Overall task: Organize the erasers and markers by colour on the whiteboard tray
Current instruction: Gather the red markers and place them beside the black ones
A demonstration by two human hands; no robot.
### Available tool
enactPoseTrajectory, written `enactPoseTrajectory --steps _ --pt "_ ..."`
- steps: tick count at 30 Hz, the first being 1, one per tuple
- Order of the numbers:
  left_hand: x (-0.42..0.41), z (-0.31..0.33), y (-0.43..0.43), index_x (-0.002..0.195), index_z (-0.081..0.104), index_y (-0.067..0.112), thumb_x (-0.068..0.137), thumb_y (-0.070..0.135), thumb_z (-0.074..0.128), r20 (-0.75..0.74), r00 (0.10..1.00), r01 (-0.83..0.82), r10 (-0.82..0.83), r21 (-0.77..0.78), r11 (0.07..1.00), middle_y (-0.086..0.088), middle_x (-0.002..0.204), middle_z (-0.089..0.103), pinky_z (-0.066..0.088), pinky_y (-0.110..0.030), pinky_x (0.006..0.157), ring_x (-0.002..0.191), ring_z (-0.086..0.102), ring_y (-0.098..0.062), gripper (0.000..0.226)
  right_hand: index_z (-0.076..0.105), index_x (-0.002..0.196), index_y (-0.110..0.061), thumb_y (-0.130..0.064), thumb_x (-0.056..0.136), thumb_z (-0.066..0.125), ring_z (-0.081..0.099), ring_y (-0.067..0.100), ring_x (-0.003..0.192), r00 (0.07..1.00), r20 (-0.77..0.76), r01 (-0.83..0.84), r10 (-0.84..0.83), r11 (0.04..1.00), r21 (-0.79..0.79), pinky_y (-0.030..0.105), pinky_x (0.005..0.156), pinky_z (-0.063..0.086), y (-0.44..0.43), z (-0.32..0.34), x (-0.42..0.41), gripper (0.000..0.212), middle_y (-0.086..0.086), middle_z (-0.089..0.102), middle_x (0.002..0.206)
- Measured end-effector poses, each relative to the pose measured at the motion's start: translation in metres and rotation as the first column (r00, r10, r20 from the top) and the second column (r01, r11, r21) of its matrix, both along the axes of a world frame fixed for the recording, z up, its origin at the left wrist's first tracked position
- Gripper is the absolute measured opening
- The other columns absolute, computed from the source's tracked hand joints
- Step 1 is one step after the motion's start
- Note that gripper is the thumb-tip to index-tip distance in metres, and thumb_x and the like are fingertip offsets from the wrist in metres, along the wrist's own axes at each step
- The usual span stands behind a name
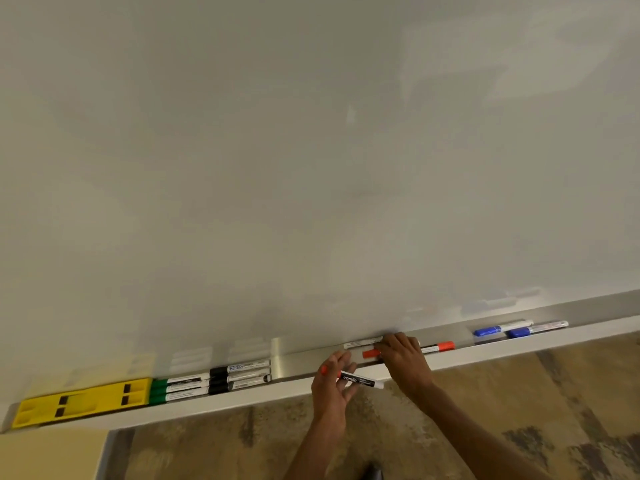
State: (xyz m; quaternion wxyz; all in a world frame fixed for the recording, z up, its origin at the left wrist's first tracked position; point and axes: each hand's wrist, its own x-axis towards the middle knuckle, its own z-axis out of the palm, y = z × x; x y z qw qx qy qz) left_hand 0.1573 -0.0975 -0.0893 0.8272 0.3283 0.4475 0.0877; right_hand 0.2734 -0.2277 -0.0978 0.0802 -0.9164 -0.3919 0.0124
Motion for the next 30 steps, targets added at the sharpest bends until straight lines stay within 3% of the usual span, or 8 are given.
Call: enactPoseTrajectory --steps 3,8,14,17,20,22,25,30 --pt "-0.001 0.002 -0.001 0.118 0.062 0.008 0.089 0.023 0.062 0.017 1.0 -0.007 0.007 -0.008 1.0 -0.01 0.116 0.071 0.054 -0.049 0.09 0.107 0.067 -0.029 0.033 0.072 0.094 -0.023 -0.018 0.059 0.09 0.068 0.021 0.094 1.0 -0.008 -0.011 0.011 1.0 -0.011 0.034 0.079 0.056 0.001 -0.006 0.002 0.039 -0.003 0.071 0.096" --pt "0.002 0.002 -0.007 0.114 0.067 0.013 0.08 0.026 0.072 0.043 0.999 0.027 -0.028 0.027 0.999 -0.011 0.112 0.072 0.053 -0.052 0.093 0.105 0.069 -0.029 0.036 0.063 0.11 -0.021 -0.012 0.069 0.079 0.064 0.02 0.101 0.997 -0.067 -0.012 0.026 0.98 0.201 0.03 0.093 0.038 0.01 -0.001 -0.01 0.044 -0.001 0.068 0.107" --pt "0.007 0.001 -0.011 0.122 0.063 0.015 0.09 0.033 0.06 0.095 0.994 0.043 -0.051 0.082 0.996 -0.011 0.117 0.07 0.053 -0.048 0.094 0.11 0.065 -0.029 0.037 0.058 0.124 -0.024 -0.02 0.091 0.058 0.059 0.013 0.11 0.944 -0.258 -0.1 0.207 0.922 0.374 0.03 0.094 0.052 0.033 0.015 -0.038 0.033 -0.002 0.064 0.122" --pt "0.006 0.001 -0.008 0.115 0.065 0.014 0.09 0.029 0.061 0.082 0.997 -0.016 0.011 0.062 0.998 -0.013 0.113 0.071 0.056 -0.042 0.086 0.105 0.068 -0.03 0.03 0.055 0.133 -0.023 -0.004 0.091 0.05 0.045 0.01 0.132 0.887 -0.383 -0.095 0.259 0.913 0.396 0.025 0.113 0.031 0.026 0.012 -0.035 0.047 -0.003 0.056 0.139" --pt "0.006 0.001 -0.002 0.114 0.066 0.01 0.093 0.022 0.057 0.095 0.993 -0.074 0.072 0.01 0.997 -0.013 0.115 0.071 0.055 -0.042 0.085 0.106 0.067 -0.031 0.025 0.058 0.13 -0.019 -0.004 0.089 0.06 0.054 0.017 0.124 0.951 -0.242 -0.084 0.19 0.916 0.391 0.027 0.109 0.036 0.003 0.008 -0.018 0.044 0.004 0.061 0.134" --pt "0.006 0.001 0.002 0.116 0.064 0.007 0.095 0.02 0.054 0.107 0.993 -0.051 0.048 0.018 0.999 -0.009 0.117 0.071 0.054 -0.042 0.087 0.109 0.066 -0.029 0.027 0.06 0.126 -0.015 -0.011 0.091 0.061 0.058 0.025 0.118 0.975 -0.223 0.09 -0.017 0.941 0.325 0.038 0.104 0.046 -0.02 0.005 0.003 0.034 0.009 0.063 0.129" --pt "0.005 0.0 0.006 0.117 0.064 0.006 0.094 0.021 0.054 0.088 0.996 -0.006 0.003 0.036 0.999 -0.009 0.117 0.072 0.053 -0.042 0.09 0.11 0.066 -0.026 0.029 0.058 0.123 -0.02 -0.027 0.092 0.062 0.049 0.022 0.121 0.936 -0.286 0.231 -0.204 0.971 0.066 0.037 0.102 0.04 -0.053 -0.003 0.032 0.032 0.002 0.058 0.131" --pt "0.001 -0.005 0.001 0.117 0.063 0.005 0.092 0.021 0.058 0.049 0.999 0.018 -0.018 0.015 1.0 -0.012 0.116 0.071 0.056 -0.041 0.086 0.11 0.067 -0.027 0.03 0.059 0.123 -0.025 -0.026 0.093 0.06 0.051 0.018 0.116 0.983 -0.179 0.003 -0.029 0.99 -0.142 0.031 0.099 0.04 -0.068 -0.004 0.044 0.03 -0.005 0.059 0.126"
